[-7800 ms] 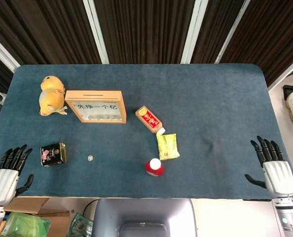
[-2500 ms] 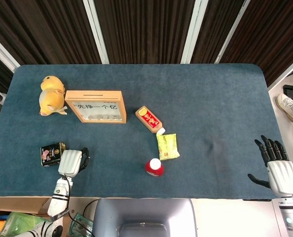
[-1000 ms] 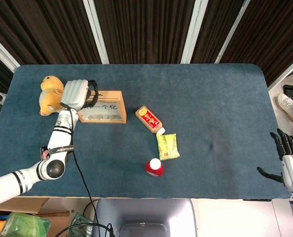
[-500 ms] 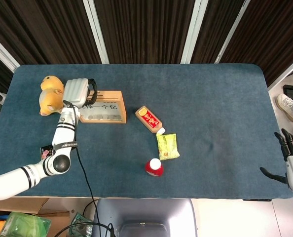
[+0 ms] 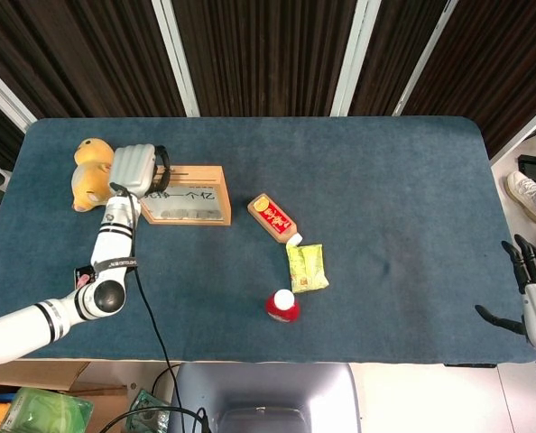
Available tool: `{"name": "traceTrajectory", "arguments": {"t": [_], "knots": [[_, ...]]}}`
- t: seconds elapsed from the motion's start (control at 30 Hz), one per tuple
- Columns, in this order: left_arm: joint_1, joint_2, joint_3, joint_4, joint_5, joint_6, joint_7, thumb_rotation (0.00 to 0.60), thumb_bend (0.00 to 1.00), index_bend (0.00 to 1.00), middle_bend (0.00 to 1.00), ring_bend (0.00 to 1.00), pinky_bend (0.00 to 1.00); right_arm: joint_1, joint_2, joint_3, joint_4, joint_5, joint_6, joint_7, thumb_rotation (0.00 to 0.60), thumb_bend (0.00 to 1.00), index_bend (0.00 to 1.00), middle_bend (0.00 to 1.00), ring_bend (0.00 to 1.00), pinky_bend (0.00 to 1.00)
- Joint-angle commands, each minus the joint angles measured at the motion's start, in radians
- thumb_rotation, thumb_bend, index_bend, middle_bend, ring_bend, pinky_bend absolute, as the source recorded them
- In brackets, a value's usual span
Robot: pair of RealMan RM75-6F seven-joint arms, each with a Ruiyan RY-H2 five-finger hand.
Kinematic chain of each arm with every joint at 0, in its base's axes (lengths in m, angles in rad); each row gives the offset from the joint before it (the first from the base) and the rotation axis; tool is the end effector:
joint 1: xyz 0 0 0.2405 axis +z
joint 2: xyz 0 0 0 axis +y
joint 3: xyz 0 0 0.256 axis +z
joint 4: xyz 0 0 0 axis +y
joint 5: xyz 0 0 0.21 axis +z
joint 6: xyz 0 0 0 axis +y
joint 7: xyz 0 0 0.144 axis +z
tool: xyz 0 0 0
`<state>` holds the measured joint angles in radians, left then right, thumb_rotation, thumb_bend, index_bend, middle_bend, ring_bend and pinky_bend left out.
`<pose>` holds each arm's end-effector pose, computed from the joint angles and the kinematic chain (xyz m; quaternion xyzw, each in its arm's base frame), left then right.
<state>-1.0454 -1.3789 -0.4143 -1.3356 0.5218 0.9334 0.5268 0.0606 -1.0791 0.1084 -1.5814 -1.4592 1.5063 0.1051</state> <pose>-0.0912 0.4747 0.1065 -0.6108 -0.3963 -0.3955 0.5599 -0.3228 -0.1856 0.1891 0.5521 -0.3880 0.4138 0.6110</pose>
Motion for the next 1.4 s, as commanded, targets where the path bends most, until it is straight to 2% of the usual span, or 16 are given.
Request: {"name": "traceTrajectory", "arguments": {"t": [0.03,0.43,0.53,0.73,0.93,1.1,1.2,1.27,1.33,1.37,1.4], "knots": [[-0.001,0.003,0.006,-0.002,-0.005,0.000,0.003,0.600,0.60,0.73,1.00,1.00,1.00,0.000,0.000,0.000,0.000,0.001,-0.001,-0.001,0.600,0.22,0.00,0.00,0.00,0.00],[-0.010,0.010,0.028,-0.008,-0.016,0.001,0.007,0.600,0.60,0.71,1.00,1.00,1.00,0.000,0.000,0.000,-0.003,0.000,-0.001,-0.005,0.600,0.22,0.00,0.00,0.00,0.00],[-0.011,0.013,0.033,-0.011,-0.014,-0.001,0.006,0.600,0.59,0.64,1.00,1.00,1.00,0.000,0.000,0.000,-0.004,0.000,-0.001,-0.005,0.600,0.22,0.00,0.00,0.00,0.00],[-0.011,0.018,0.043,-0.017,-0.003,-0.006,-0.002,0.600,0.54,0.42,1.00,1.00,1.00,0.000,0.000,0.000,-0.003,0.001,-0.002,-0.005,0.600,0.22,0.00,0.00,0.00,0.00],[-0.009,0.023,0.044,-0.028,0.010,0.008,-0.015,0.600,0.51,0.37,1.00,1.00,1.00,0.000,0.001,0.000,-0.004,0.001,-0.001,-0.004,0.600,0.22,0.00,0.00,0.00,0.00],[0.019,0.041,0.031,-0.081,0.089,0.068,-0.073,0.600,0.49,0.33,1.00,1.00,1.00,0.000,0.000,0.000,-0.003,-0.001,-0.001,-0.005,0.600,0.22,0.00,0.00,0.00,0.00],[0.071,0.081,0.036,-0.175,0.200,0.145,-0.134,0.600,0.46,0.30,1.00,1.00,1.00,0.003,-0.002,-0.002,-0.003,-0.004,-0.005,-0.009,0.600,0.22,0.00,0.00,0.00,0.00],[0.135,0.135,0.068,-0.277,0.307,0.212,-0.169,0.600,0.46,0.27,0.91,0.99,1.00,0.003,-0.003,-0.006,-0.005,-0.010,-0.006,-0.014,0.600,0.22,0.00,0.00,0.00,0.00],[0.221,0.203,0.133,-0.380,0.435,0.300,-0.178,0.600,0.45,0.22,0.66,0.92,1.00,0.004,-0.005,-0.010,-0.007,-0.017,-0.006,-0.020,0.600,0.22,0.00,0.00,0.00,0.00],[0.263,0.226,0.168,-0.414,0.495,0.348,-0.181,0.600,0.44,0.19,0.53,0.86,1.00,0.004,-0.006,-0.012,-0.008,-0.020,-0.006,-0.024,0.600,0.22,0.00,0.00,0.00,0.00],[0.308,0.246,0.207,-0.443,0.555,0.394,-0.187,0.600,0.43,0.16,0.41,0.76,1.00,0.004,-0.008,-0.014,-0.010,-0.024,-0.006,-0.030,0.600,0.22,0.00,0.00,0.00,0.00]]}}
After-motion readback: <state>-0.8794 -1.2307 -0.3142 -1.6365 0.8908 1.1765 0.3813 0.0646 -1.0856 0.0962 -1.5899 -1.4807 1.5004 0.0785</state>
